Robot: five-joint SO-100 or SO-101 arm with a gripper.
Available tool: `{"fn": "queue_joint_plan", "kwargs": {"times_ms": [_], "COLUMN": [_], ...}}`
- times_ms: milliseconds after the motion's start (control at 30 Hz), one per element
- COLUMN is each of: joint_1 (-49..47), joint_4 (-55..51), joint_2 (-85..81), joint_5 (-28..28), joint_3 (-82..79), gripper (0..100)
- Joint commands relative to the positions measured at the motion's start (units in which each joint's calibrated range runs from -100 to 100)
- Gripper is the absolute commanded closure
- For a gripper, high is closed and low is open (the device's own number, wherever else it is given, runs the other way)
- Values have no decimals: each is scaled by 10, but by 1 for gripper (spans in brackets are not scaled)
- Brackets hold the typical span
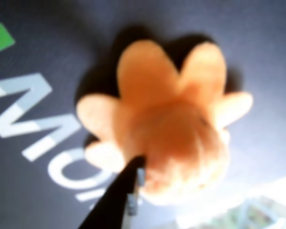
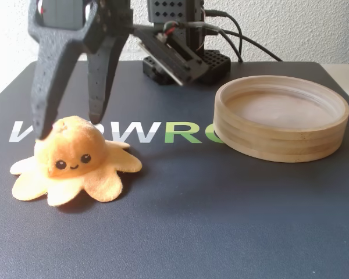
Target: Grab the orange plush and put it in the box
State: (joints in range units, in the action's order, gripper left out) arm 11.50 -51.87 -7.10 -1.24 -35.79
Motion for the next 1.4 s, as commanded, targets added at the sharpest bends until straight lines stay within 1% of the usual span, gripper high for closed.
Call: {"fn": "queue_joint_plan", "kwargs": {"times_ms": [0, 200, 333, 367, 433, 533, 567, 600, 767, 900, 1033, 1067, 1133, 1367], "joint_1": [12, 29, 42, 44, 42, 36, 33, 24, -6, -71, -122, -149, -180, -304], "joint_4": [3, -3, -4, -4, -4, 5, 5, -12, -34, -96, -165, -196, -226, -291], "joint_2": [47, 121, 150, 155, 161, 161, 163, 160, 155, 106, 66, 51, 34, -15], "joint_5": [3, 6, 35, 44, 55, 51, 51, 51, 49, 57, 99, 118, 141, 246], "joint_3": [73, 124, 128, 121, 125, 133, 141, 141, 158, 197, 224, 226, 226, 215], "gripper": [66, 66, 66, 68, 76, 95, 100, 98, 99, 99, 99, 99, 99, 99]}}
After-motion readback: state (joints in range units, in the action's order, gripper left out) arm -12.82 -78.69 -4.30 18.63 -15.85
